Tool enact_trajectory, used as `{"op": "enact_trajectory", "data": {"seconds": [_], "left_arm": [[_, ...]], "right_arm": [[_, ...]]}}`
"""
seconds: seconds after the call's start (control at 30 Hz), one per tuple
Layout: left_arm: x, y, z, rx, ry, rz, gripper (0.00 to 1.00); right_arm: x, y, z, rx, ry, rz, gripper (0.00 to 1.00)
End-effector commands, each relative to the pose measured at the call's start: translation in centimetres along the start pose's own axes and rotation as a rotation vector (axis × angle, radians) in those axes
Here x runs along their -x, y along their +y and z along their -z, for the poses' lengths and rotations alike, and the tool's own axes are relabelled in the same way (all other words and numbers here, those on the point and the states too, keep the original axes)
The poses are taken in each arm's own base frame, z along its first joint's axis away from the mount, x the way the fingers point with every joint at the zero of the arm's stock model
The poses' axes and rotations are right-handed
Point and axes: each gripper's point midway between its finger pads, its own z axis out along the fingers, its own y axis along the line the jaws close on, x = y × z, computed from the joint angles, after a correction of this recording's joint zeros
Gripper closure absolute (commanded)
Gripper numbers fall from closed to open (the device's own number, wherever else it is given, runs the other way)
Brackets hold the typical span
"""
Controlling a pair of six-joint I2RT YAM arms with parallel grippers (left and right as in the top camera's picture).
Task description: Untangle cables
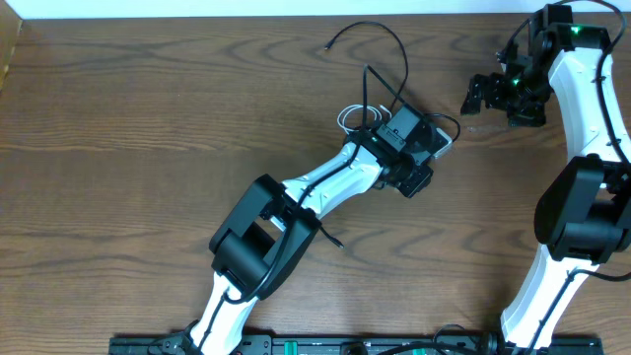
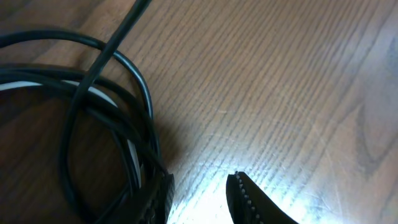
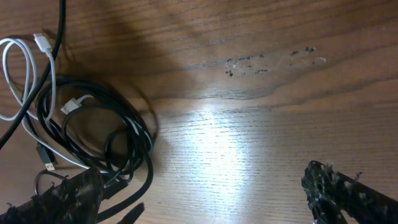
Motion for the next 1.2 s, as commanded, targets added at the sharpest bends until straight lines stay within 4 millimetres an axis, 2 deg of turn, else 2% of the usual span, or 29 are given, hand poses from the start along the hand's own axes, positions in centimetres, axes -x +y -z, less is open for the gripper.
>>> {"op": "enact_trajectory", "data": {"seconds": [0.0,0.33,0.53,0.6,0.67,0.77,0.93,1.07,1.17], "left_arm": [[-0.6,0.7,-1.2,0.035,0.016,-0.025,0.66],[-1.7,3.1,-2.6,0.142,0.043,-0.01,0.67],[-2.3,3.3,-2.9,0.148,0.063,0.031,0.67],[-2.6,3.2,-2.8,0.148,0.074,0.037,0.76],[-2.0,3.2,-1.6,0.151,0.064,0.072,0.87],[0.6,2.2,2.3,0.1,0.005,0.121,0.92],[5.4,-0.2,12.4,-0.071,-0.169,0.216,0.92],[7.5,-0.4,20.2,-0.16,-0.31,0.312,0.93],[8.1,1.0,24.8,-0.171,-0.398,0.386,0.93]], "right_arm": [[0.4,0.6,0.9,0.012,-0.026,0.027,0.01],[0.3,0.6,0.8,0.012,-0.021,0.026,0.01],[0.3,0.6,0.8,0.012,-0.021,0.026,0.01],[0.3,0.6,0.8,0.013,-0.021,0.026,0.01],[0.2,0.7,0.8,0.022,-0.018,0.026,0.01],[0.2,1.4,0.8,0.061,-0.014,0.027,0.01],[0.0,4.3,1.6,0.227,-0.016,0.063,0.03],[0.3,6.4,4.0,0.318,-0.073,0.093,0.01],[0.3,8.8,7.0,0.39,-0.146,0.159,0.01]]}}
